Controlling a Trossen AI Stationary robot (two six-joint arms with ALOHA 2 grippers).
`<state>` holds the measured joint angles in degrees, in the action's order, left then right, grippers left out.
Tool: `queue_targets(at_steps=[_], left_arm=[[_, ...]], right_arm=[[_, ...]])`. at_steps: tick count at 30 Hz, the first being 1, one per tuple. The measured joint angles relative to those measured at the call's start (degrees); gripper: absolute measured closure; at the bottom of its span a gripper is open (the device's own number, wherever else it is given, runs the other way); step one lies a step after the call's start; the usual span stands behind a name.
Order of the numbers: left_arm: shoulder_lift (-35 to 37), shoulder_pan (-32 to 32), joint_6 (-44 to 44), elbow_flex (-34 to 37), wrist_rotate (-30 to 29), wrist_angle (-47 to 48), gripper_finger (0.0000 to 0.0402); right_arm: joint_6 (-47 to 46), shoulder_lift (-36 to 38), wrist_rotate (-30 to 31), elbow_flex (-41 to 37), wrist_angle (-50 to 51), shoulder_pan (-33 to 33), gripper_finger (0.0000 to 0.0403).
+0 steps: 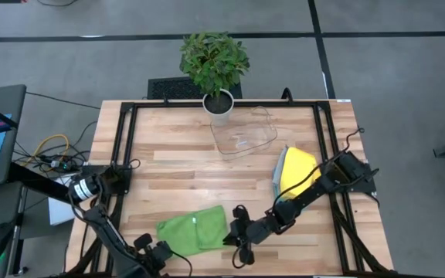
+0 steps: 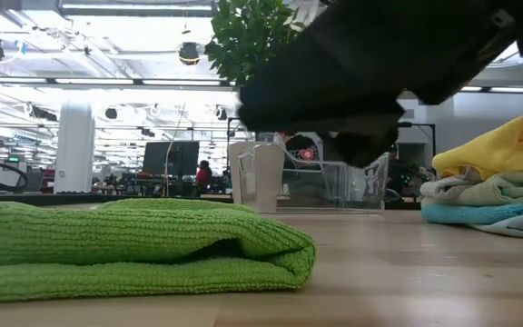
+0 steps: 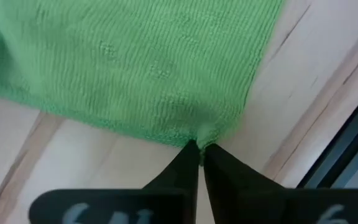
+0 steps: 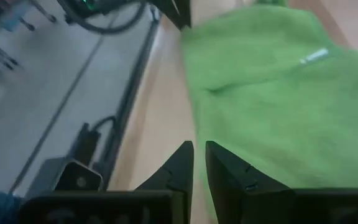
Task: Fold microfiber towels
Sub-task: Fold the green microfiber cloth
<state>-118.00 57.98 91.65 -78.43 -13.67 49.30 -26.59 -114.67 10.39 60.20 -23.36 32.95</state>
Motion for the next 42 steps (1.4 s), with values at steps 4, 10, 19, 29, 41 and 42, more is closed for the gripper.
queue_targets(at_steps=[4, 10, 19, 29, 41, 42], left_arm=[[-0.1, -1.4, -1.2, -0.7, 1.1, 0.0, 0.0387], [-0.1, -2.7, -0.5, -1.1, 2.5, 0.0, 0.0386], [-0.1, -3.3, 1.7, -1.1, 2.5, -0.2, 0.0386], [-0.1, -3.3, 1.7, -1.1, 2.5, -0.2, 0.0386], [-0.1, -3.3, 2.5, -1.1, 1.2, -0.2, 0.0386], [-0.1, -3.3, 2.6, -1.1, 1.2, -0.2, 0.0386]], right_arm=[[1.5, -3.9, 0.0, 1.0, -8.2, 0.1, 0.0339], [7.6, -10.4, -1.6, 7.0, -9.3, 0.0, 0.0349], [9.4, -15.8, -3.3, 11.2, -8.6, 0.0, 0.0374], [17.0, -12.2, -2.2, 11.5, -9.4, 0.2, 0.038], [16.1, -16.3, -1.0, 11.4, -12.6, -1.9, 0.0385], [16.0, -17.3, -1.0, 11.6, -13.5, -1.9, 0.0383]])
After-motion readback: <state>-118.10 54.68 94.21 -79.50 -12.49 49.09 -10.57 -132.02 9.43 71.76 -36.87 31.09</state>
